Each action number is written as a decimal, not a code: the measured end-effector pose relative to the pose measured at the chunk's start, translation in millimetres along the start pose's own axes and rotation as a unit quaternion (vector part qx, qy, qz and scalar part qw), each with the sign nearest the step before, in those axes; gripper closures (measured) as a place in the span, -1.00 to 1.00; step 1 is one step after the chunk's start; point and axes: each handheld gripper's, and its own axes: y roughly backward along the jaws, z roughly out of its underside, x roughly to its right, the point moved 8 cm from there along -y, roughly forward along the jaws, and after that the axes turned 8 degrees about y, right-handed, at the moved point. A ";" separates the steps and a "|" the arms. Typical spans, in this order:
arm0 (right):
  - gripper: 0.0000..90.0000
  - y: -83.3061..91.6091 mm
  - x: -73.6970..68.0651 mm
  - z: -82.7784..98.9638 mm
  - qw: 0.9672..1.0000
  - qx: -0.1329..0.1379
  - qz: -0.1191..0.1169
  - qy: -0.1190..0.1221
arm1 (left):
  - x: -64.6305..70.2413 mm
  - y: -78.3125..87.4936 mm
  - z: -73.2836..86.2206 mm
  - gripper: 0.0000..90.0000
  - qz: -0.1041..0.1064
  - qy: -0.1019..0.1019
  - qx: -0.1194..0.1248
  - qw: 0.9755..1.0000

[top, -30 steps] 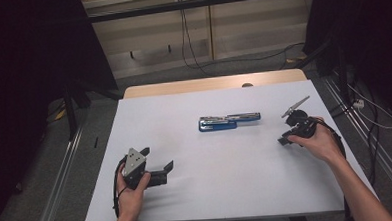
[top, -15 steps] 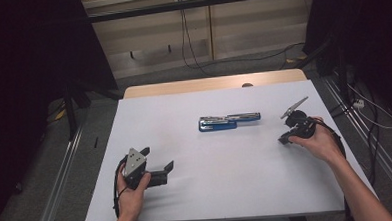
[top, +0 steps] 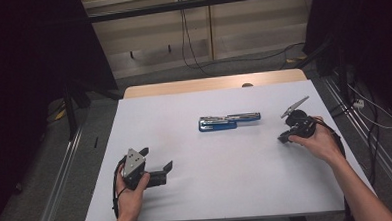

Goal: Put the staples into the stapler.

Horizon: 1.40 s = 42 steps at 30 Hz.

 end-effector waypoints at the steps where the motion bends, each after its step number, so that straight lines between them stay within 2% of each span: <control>1: 0.76 0.2 -0.1 -0.3 1.000 0.001 0.000 -0.002 | -0.1 0.6 0.2 -0.93 0.000 0.003 0.000 1.000; 6: 0.76 1.7 -0.6 -2.1 1.000 0.011 -0.002 0.000 | -1.1 3.1 -2.6 -0.93 -0.003 0.003 0.011 1.000; 15: 0.76 7.1 -1.6 -8.6 0.999 0.043 -0.009 0.009 | -1.3 3.1 -3.7 -0.94 0.000 0.005 0.016 1.000; 23: 0.76 10.0 -5.7 -15.6 0.998 0.061 -0.010 0.024 | -2.7 3.2 -2.1 -0.94 0.004 0.005 0.004 1.000; 27: 0.76 11.9 -7.2 -17.8 0.997 0.067 -0.011 0.028 | -5.4 2.7 -3.6 -0.94 0.006 0.013 0.010 1.000; 31: 0.76 14.9 -9.0 -21.9 0.996 0.078 -0.012 0.032 | -4.0 7.9 -8.0 -0.93 0.007 0.018 0.028 0.999; 33: 0.76 16.1 -10.1 -24.5 0.996 0.083 -0.015 0.033 | -1.8 11.7 -9.6 -0.93 0.014 0.032 0.035 0.999; 37: 0.76 19.8 -14.3 -31.9 0.994 0.097 -0.019 0.042 | 0.6 12.9 -11.6 -0.93 0.012 0.020 0.042 0.999; 42: 0.76 19.5 -20.6 -41.9 0.993 0.100 -0.025 0.058 | -2.5 10.0 -8.8 -0.93 0.005 0.019 0.034 0.999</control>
